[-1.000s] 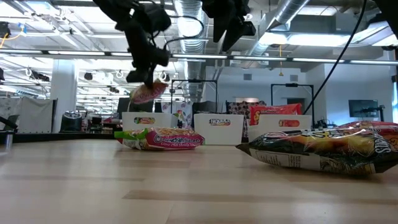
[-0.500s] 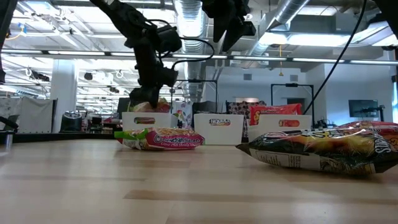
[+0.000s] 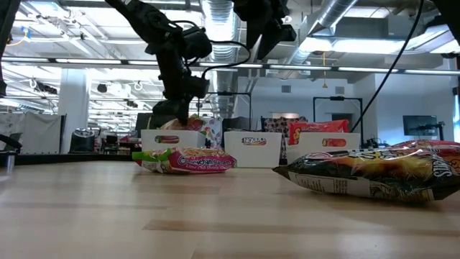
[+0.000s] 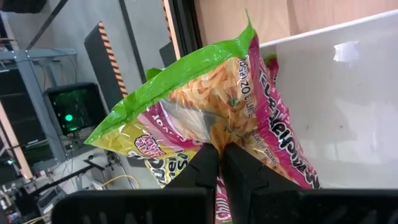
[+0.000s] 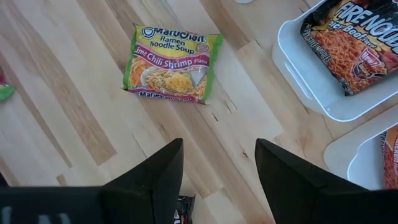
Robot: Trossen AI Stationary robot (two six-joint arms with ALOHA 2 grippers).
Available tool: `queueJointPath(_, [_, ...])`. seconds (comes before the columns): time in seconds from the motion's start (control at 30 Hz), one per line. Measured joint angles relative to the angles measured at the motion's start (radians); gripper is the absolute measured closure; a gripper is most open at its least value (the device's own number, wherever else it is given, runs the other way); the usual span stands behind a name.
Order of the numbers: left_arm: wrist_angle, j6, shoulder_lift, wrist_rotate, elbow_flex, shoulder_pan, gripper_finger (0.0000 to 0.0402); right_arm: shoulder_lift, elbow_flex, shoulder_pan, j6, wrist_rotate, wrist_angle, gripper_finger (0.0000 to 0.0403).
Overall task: Sort Maruchan noodles
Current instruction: Put the green noodle pack into the left white bin
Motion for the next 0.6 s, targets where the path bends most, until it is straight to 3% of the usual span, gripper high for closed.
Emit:
queueJointPath(0.17, [-0.012, -0.001, 0.000, 0.021, 0.000, 0.001, 0.0391, 0.000, 0.000, 0.000, 0.001, 0.000, 0.000, 0.0180])
queueJointPath(0.37, [-0.049, -0.059, 0.000, 0.055, 0.000, 0.001, 0.0345, 0.000, 0.000, 0.000, 0.002, 0.000, 0.000, 0.0180])
queueJointPath(0.6, [-0.060, -0.141, -0.001, 0.006, 0.000, -0.001, 0.0307, 0.000, 0.000, 0.000, 0.002, 0.000, 0.000, 0.0180])
